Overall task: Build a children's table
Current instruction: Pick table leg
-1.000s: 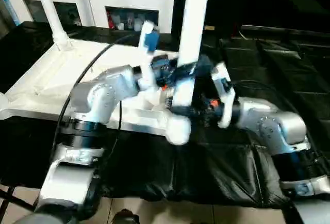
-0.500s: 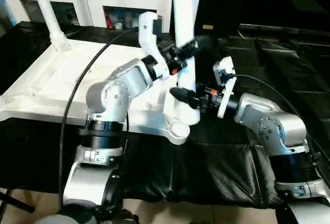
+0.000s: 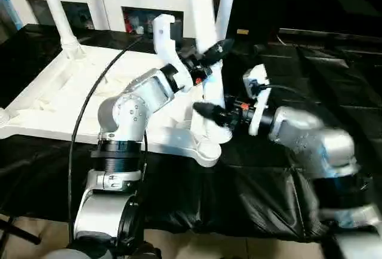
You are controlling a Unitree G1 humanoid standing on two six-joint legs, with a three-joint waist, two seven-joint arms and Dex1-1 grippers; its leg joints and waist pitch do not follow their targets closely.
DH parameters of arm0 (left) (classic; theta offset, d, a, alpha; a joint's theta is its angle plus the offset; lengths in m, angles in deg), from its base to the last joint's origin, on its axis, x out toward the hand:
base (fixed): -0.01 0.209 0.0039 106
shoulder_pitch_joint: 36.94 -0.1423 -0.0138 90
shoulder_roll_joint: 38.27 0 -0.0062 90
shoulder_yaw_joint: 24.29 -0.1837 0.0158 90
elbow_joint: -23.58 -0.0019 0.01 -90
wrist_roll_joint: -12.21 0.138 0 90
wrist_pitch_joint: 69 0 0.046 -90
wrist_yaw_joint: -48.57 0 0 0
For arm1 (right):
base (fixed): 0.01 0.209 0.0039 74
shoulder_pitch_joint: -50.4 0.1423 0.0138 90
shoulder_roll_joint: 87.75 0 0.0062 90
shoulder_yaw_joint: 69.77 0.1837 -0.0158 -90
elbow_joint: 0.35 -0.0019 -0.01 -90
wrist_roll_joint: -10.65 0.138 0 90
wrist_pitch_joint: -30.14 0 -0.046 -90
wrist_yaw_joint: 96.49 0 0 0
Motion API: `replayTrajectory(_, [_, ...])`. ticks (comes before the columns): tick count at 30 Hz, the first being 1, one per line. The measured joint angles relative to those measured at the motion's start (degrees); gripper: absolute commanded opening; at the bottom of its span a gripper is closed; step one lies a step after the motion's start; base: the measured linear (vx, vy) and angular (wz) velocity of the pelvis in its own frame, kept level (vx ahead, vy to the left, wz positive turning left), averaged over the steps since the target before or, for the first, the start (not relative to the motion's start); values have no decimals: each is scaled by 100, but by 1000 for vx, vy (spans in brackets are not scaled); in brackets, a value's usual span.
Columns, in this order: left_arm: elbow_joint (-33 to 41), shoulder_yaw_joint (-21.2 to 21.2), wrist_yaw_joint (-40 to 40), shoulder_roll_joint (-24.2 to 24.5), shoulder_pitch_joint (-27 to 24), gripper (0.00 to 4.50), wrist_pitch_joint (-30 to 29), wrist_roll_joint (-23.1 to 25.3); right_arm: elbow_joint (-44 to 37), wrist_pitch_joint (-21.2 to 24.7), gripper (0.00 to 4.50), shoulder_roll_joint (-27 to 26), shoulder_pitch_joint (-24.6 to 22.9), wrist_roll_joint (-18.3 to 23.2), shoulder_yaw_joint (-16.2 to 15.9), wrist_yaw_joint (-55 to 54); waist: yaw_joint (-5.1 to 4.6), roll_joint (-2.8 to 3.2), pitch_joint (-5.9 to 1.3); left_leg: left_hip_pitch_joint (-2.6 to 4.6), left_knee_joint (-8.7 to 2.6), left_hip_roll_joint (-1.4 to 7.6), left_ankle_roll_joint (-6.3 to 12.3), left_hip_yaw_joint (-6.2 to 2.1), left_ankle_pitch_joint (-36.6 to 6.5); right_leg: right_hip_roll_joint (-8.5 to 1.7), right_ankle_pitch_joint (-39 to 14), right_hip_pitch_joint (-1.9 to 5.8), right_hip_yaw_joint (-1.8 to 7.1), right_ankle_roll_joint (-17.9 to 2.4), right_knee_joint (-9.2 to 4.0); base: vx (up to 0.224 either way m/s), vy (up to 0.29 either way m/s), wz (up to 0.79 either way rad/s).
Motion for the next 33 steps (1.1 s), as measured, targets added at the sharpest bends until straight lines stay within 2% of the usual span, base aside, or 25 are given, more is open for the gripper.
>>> replayTrajectory(3, [-59, -184, -124, 103, 5, 185, 28, 117, 125, 96, 333, 270, 135, -34, -139, 304, 0, 0, 0, 0, 0, 0, 0, 0, 0, 0, 0, 0, 0, 1, 1, 0, 0, 0])
replayTrajectory(13, [-93, -630, -411, 248, 6, 185, 175, 383, 579, 287, 333, 444, 469, -68, -336, 682, -4, -1, 0, 0, 0, 1, 0, 0, 0, 0, 0, 0, 0, 0, 1, 0, 0, 0])
replayTrajectory(17, [-126, -646, -508, 261, 27, 185, 191, 415, 743, 369, 333, 447, 493, -69, -508, 834, -3, -1, 0, 0, 0, 1, 0, 0, 0, 0, 1, 0, 0, 0, 2, 0, 0, 0])
replayTrajectory(22, [-147, -680, -540, 313, 58, 185, 257, 449, 920, 441, 333, 412, 549, -70, -525, 846, -3, -1, 0, 1, 0, 1, 0, 0, 0, 0, 1, 0, 0, -1, 3, 0, 0, 0])
replayTrajectory(24, [-151, -696, -585, 328, 66, 185, 257, 450, 1001, 444, 302, 326, 561, -71, -517, 775, -3, -1, 0, 1, 0, 1, 0, 0, 0, 0, 1, -1, 0, -1, 5, 0, 0, 0])
replayTrajectory(33, [-153, -775, -759, 350, 74, 185, 257, 456, 1118, 434, 244, 272, 652, -64, -497, 766, 0, 0, 0, 0, 0, 1, 0, 0, 0, 0, 1, -1, 0, -1, 4, 0, 0, 0])
